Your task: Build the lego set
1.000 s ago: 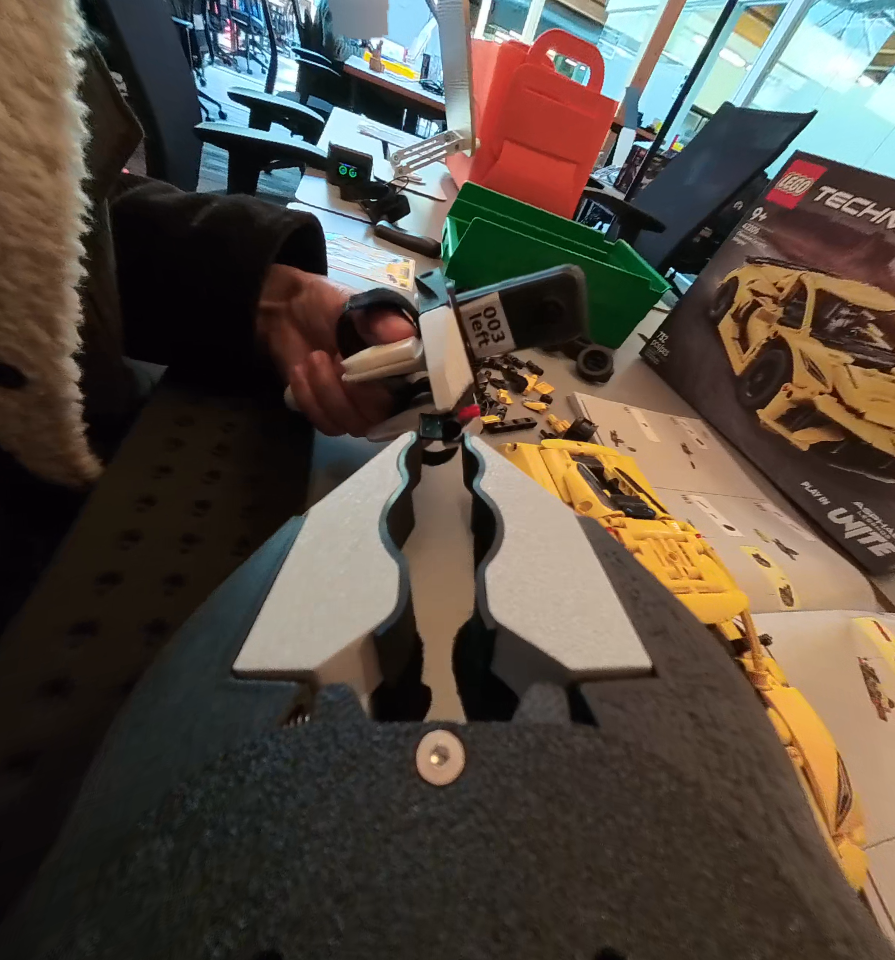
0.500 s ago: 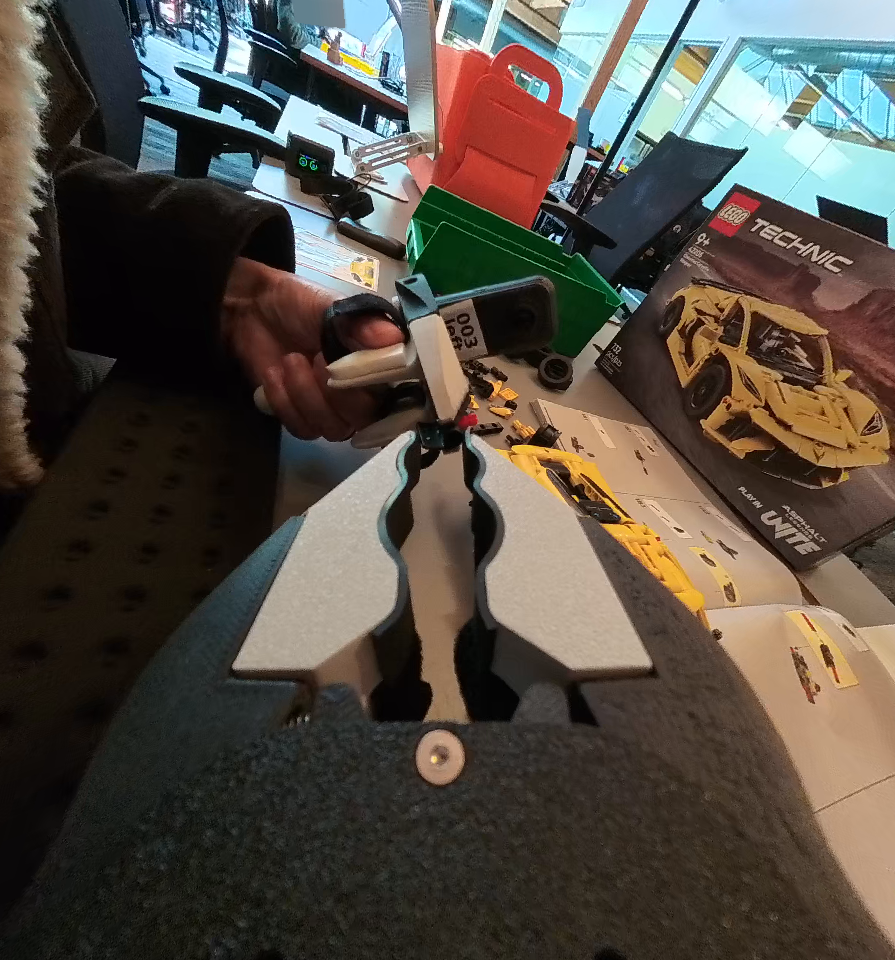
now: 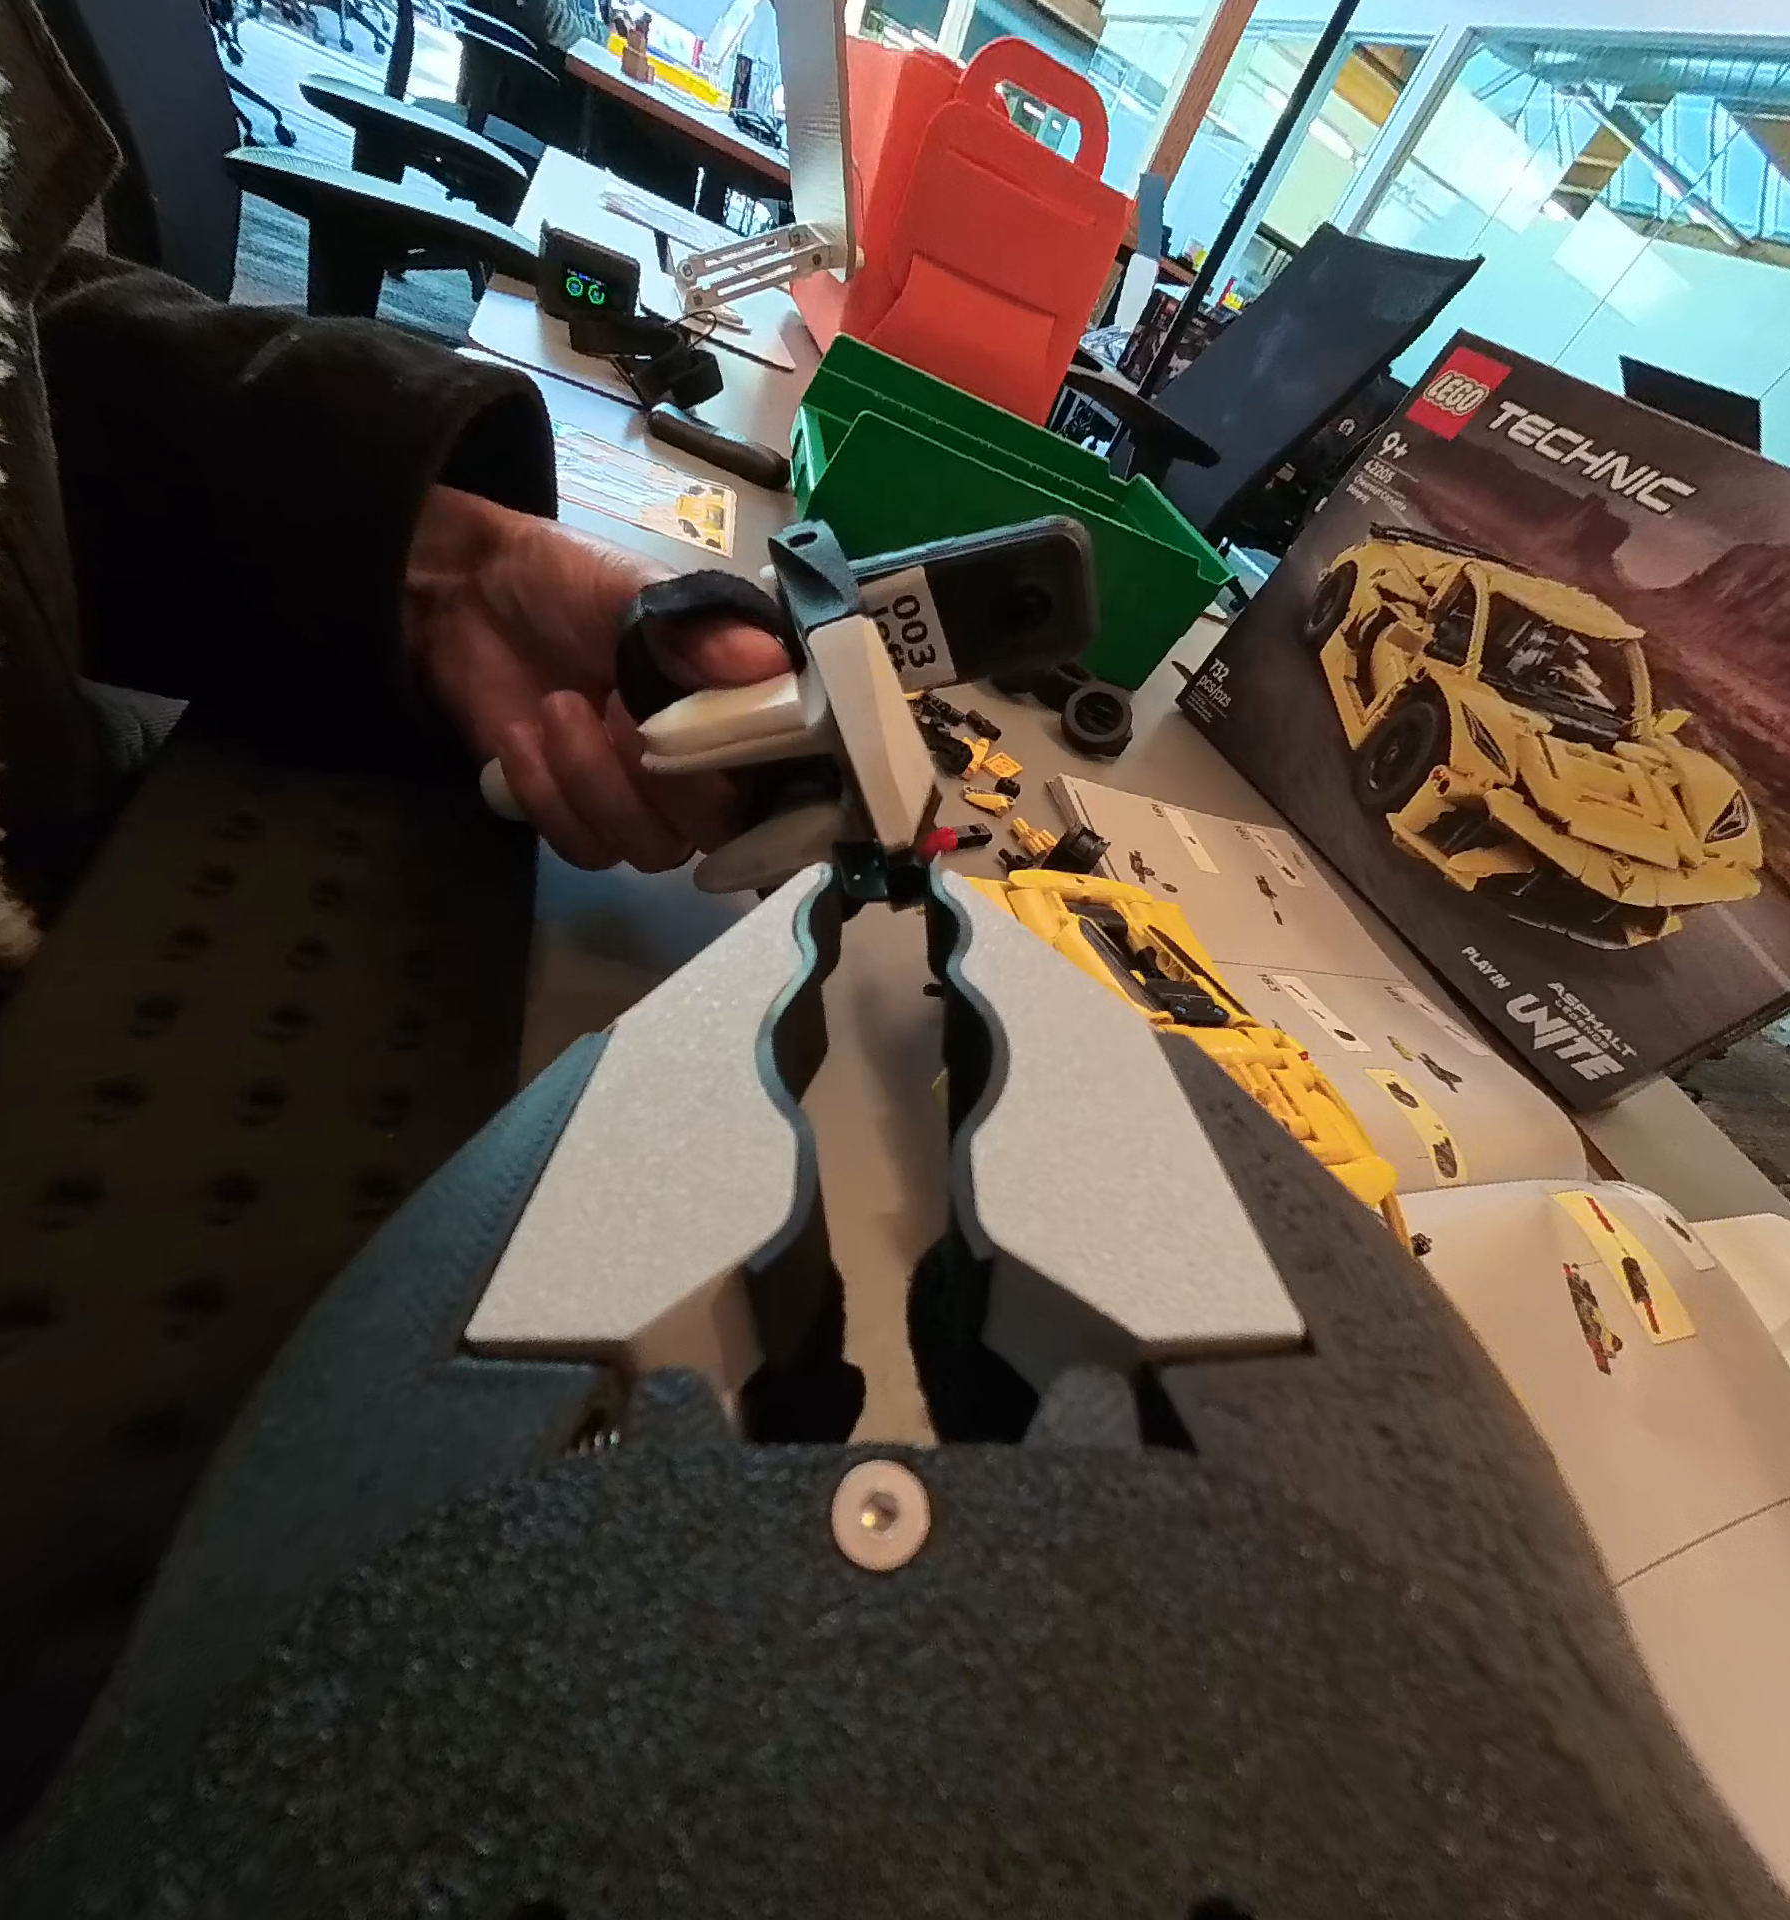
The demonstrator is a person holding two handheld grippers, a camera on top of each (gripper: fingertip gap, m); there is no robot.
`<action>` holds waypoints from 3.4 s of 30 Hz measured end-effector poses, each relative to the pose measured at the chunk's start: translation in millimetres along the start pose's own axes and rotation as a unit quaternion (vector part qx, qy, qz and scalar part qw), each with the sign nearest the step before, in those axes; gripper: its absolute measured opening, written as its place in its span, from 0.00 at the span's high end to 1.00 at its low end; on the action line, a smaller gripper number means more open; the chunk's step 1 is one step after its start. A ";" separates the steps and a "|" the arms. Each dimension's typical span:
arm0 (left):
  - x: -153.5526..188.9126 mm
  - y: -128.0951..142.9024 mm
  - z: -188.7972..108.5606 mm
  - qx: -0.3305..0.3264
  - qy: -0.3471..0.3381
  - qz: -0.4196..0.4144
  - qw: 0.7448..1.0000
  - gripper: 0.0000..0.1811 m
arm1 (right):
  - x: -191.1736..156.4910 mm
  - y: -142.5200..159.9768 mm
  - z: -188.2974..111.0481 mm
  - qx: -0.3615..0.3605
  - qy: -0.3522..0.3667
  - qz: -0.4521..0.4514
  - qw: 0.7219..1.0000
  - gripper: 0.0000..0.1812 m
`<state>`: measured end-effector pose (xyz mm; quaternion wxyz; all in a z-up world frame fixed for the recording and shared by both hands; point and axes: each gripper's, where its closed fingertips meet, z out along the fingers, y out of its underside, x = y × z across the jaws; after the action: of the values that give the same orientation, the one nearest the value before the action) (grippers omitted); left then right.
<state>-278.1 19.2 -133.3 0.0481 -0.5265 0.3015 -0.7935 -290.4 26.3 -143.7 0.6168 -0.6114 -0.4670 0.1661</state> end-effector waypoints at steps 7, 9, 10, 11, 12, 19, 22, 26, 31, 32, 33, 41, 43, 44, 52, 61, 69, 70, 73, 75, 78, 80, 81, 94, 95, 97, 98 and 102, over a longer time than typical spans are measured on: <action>-1.0 3.1 1.5 -0.011 -0.011 0.010 1.000 0.96 | -0.8 2.2 -1.9 -0.005 -0.008 0.019 1.000 0.91; -3.2 3.9 1.7 -0.016 -0.027 0.025 0.999 0.96 | 9.9 9.8 -16.1 -0.026 -0.012 0.071 0.997 0.85; -4.1 2.7 0.9 -0.015 -0.036 0.037 0.999 0.97 | 13.7 19.6 -29.9 -0.052 -0.034 0.107 0.992 0.85; -6.0 2.4 0.2 -0.017 -0.050 0.051 0.997 0.96 | 13.7 36.6 -46.9 -0.096 -0.069 0.144 0.983 0.85; -10.1 3.0 -0.2 -0.022 -0.070 0.066 0.995 0.96 | 16.6 60.6 -65.9 -0.159 -0.085 0.166 0.969 0.85; -15.8 6.5 2.6 -0.035 -0.083 0.067 0.994 0.96 | 19.5 136.5 -107.9 -0.285 -0.021 0.176 0.942 0.88; -18.4 9.7 3.9 -0.045 -0.093 0.071 0.992 0.96 | 13.9 140.0 -97.2 -0.305 -0.029 0.163 0.938 0.91; -18.9 9.8 3.8 -0.045 -0.094 0.070 0.992 0.96 | 13.6 146.3 -97.7 -0.339 -0.026 0.140 0.930 0.92; -20.0 10.7 4.1 -0.048 -0.096 0.070 0.992 0.96 | 10.9 147.2 -90.7 -0.333 -0.029 0.147 0.931 0.98; -19.6 10.0 3.8 -0.046 -0.096 0.072 0.992 0.96 | 10.7 147.3 -91.6 -0.338 -0.030 0.146 0.929 0.98; -19.1 9.1 3.4 -0.043 -0.095 0.073 0.992 0.96 | 11.2 147.8 -92.9 -0.347 -0.031 0.149 0.926 0.98; 4.0 -12.5 1.2 0.040 -0.008 0.044 0.998 0.96 | 45.1 -10.1 -16.0 0.070 -0.009 0.323 0.944 0.99; 8.2 -14.7 0.7 0.051 0.008 0.036 0.998 0.96 | 45.6 -28.2 -0.9 0.133 -0.042 0.395 0.908 0.99; 7.9 -13.1 1.8 0.046 0.003 0.042 0.998 0.96 | 42.1 -29.8 6.1 0.140 -0.059 0.416 0.897 0.99; 5.9 -16.6 -1.4 0.055 -0.016 0.060 0.997 0.96 | 29.7 -28.3 14.5 0.142 -0.083 0.438 0.884 0.99; 9.5 -27.1 -10.1 0.090 0.004 0.045 0.995 0.97 | 34.2 -28.9 10.1 0.170 -0.093 0.465 0.864 0.99; 3.6 -21.6 -4.0 0.069 -0.022 0.060 0.996 0.96 | 33.9 -26.8 16.3 0.162 -0.079 0.464 0.867 0.98; 3.7 -22.1 -4.4 0.070 -0.023 0.062 0.995 0.96 | 34.1 -26.4 16.3 0.161 -0.077 0.462 0.868 0.98; 4.5 -24.8 -6.9 0.079 -0.018 0.057 0.995 0.97 | 34.8 -26.2 15.9 0.164 -0.070 0.456 0.872 0.98; 4.8 -25.3 -7.1 0.081 -0.019 0.059 0.995 0.97 | 35.6 -26.9 15.0 0.167 -0.067 0.451 0.874 0.98; 4.8 -26.9 -9.0 0.087 -0.018 0.057 0.994 0.96 | 38.1 -26.5 13.2 0.172 -0.060 0.447 0.876 0.99; 5.6 -29.4 -11.3 0.095 -0.016 0.056 0.994 0.97 | 39.6 -25.6 11.5 0.174 -0.059 0.450 0.874 0.99; 6.5 -30.8 -12.6 0.100 -0.013 0.055 0.993 0.97 | 39.5 -25.1 10.9 0.173 -0.061 0.451 0.873 0.99; -22.5 -30.3 -24.1 0.080 -0.139 0.098 0.982 0.96 | 24.7 64.8 -30.3 -0.167 -0.038 0.241 0.955 0.99; -24.3 -28.3 -22.1 0.071 -0.146 0.104 0.981 0.96 | 19.0 82.5 -39.8 -0.217 -0.038 0.206 0.953 0.98; -26.8 -24.2 -18.5 0.056 -0.154 0.110 0.980 0.96 | 11.8 109.1 -54.8 -0.274 -0.038 0.180 0.944 0.98; -28.0 -23.5 -18.1 0.053 -0.157 0.111 0.980 0.96 | 11.2 116.0 -59.3 -0.279 -0.035 0.188 0.941 0.98; -28.3 -21.7 -17.3 0.051 -0.149 0.100 0.982 0.96 | 3.8 128.3 -69.8 -0.285 -0.052 0.229 0.929 0.98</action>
<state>-275.3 55.3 -149.3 0.1981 -0.6033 0.3013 -0.7114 -187.1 12.8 -246.1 0.3367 -0.8422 -0.3732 0.1948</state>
